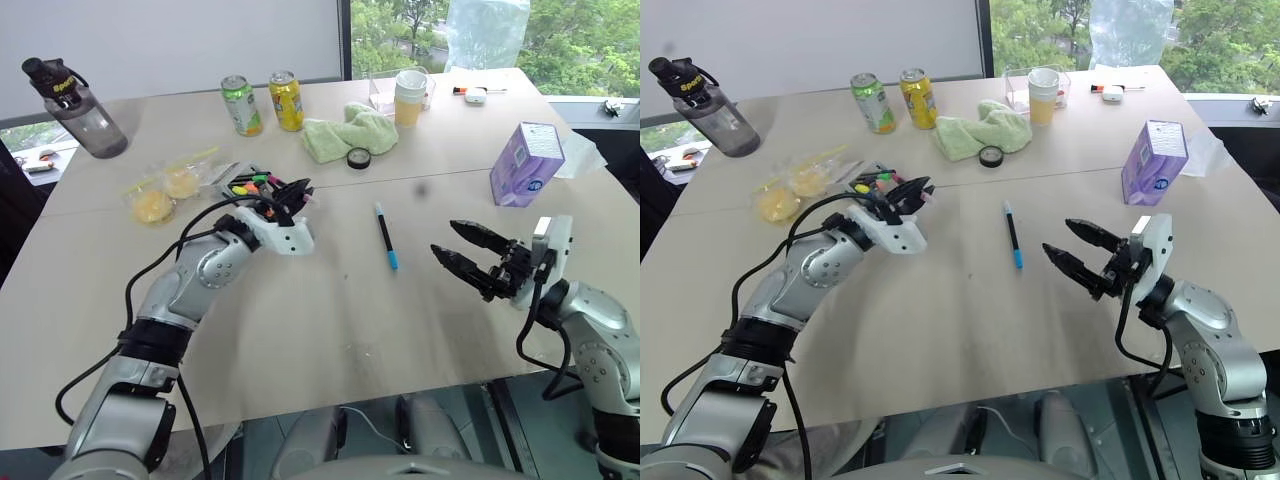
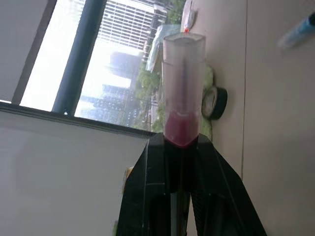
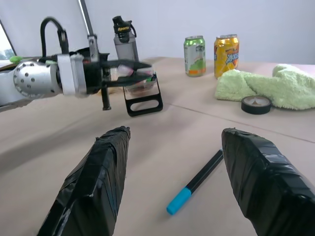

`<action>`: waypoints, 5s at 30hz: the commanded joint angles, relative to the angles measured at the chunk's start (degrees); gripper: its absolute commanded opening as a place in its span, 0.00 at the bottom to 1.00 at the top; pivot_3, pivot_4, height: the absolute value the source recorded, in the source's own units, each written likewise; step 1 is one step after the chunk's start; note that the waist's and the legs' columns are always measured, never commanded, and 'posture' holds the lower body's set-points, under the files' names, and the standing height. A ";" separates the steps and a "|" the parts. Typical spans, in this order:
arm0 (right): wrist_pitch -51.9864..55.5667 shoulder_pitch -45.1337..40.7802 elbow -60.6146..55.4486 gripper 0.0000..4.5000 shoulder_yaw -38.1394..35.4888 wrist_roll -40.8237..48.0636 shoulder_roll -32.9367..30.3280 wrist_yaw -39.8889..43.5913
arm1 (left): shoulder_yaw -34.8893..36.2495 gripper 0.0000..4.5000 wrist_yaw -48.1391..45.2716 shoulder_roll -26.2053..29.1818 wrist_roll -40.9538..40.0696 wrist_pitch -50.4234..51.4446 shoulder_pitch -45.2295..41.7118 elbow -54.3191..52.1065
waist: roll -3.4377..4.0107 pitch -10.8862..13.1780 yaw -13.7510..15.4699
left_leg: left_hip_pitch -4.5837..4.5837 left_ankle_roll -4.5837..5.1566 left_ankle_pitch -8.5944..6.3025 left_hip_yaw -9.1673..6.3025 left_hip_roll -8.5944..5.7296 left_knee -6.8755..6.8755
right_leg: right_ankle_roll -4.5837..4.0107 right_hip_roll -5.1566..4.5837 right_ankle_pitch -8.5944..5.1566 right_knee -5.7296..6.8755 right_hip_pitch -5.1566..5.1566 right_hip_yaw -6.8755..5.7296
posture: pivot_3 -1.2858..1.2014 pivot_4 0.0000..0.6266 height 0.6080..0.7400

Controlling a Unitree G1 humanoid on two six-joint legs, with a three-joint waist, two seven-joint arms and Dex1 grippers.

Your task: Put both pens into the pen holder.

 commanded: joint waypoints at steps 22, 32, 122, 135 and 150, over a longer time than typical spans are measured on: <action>-4.22 -3.43 2.43 0.70 1.62 -0.95 -0.56 1.29 | 3.78 0.00 0.03 -2.15 -7.00 6.75 -2.62 6.03 | 0.00 0.00 -0.03 | -0.01 0.00 0.00 -0.03 0.00 0.01 | 0.00 -0.02 0.00 0.02 0.00 -0.05 | 0.52 0.24 1.00; -3.75 -4.39 2.25 0.72 2.22 -0.77 -0.60 0.95 | 4.99 0.94 3.90 -1.60 -5.73 10.92 -5.06 4.20 | 0.00 0.00 -0.05 | -0.02 0.00 0.00 -0.03 0.00 0.03 | 0.00 -0.01 0.00 0.03 0.00 -0.06 | 0.52 0.24 1.00; 9.33 -21.97 -0.96 0.01 21.29 -23.66 13.38 -21.57 | 21.71 1.00 -30.73 -10.55 -80.74 77.22 -7.95 -16.41 | -0.09 -0.06 -2.00 | -0.71 -0.08 0.05 0.18 -0.06 0.56 | 0.01 -0.01 0.02 0.85 -0.97 0.19 | 0.52 0.24 1.00; 3.17 -19.86 -0.73 0.01 24.47 -24.00 14.11 -18.27 | 24.65 1.00 -28.22 -15.12 -85.89 78.20 -12.00 -16.51 | -0.09 -0.06 -1.77 | -0.70 -0.11 0.07 0.13 -0.05 0.56 | 0.00 0.00 0.03 0.87 -0.97 0.14 | 0.52 0.24 1.00; 2.88 -19.76 -0.23 0.00 24.69 -24.10 14.69 -17.58 | 24.42 0.44 -27.37 -15.35 -89.98 78.53 -11.75 -17.87 | -0.10 -0.06 -1.76 | -0.70 -0.11 0.07 0.14 -0.05 0.57 | 0.00 0.00 0.03 0.86 -0.97 0.16 | 0.52 0.24 1.00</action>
